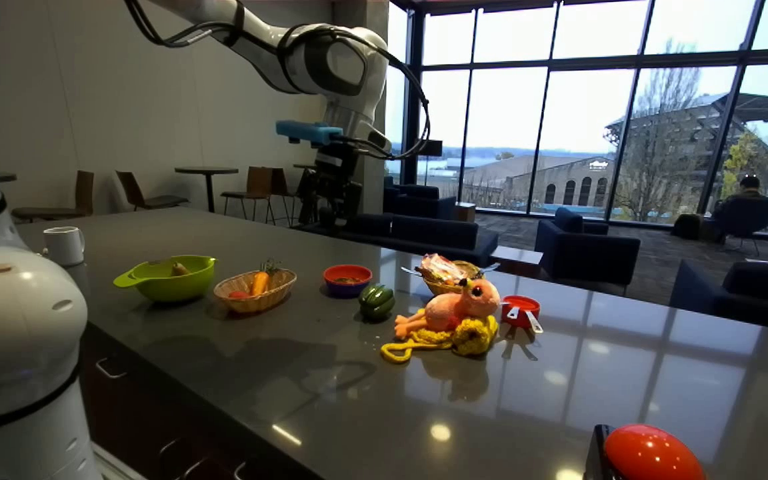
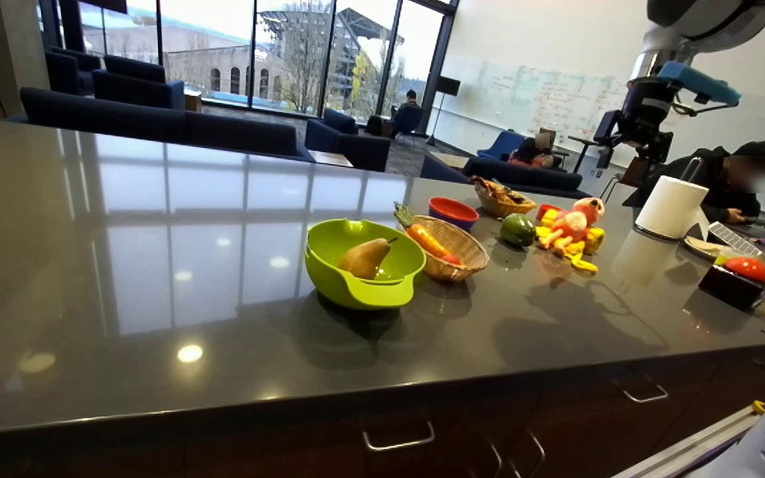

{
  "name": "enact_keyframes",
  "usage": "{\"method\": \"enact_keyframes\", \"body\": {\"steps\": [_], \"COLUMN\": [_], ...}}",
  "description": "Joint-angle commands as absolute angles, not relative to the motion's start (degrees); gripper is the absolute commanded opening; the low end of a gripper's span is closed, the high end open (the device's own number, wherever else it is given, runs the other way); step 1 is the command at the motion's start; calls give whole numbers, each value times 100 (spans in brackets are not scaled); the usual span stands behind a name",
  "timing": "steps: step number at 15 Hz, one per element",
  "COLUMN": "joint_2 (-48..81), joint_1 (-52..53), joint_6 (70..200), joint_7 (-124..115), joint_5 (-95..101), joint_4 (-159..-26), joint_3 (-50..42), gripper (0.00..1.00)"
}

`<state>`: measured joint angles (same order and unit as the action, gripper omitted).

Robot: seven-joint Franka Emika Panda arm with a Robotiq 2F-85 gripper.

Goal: Move the orange packet to the right

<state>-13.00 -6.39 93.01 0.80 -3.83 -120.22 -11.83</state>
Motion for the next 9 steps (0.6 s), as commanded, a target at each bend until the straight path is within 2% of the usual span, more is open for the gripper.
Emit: {"method": "enact_keyframes", "body": {"steps": [1,9], "joint_2": [-920,365], "joint_1": [-712,-676], "joint_6": [9286,9545], "joint_7": [159,205], "joint_5": [-455,-590], "joint_4": [-11521,-10243], "joint_3": [-1111,-966], "gripper": [100,100]}}
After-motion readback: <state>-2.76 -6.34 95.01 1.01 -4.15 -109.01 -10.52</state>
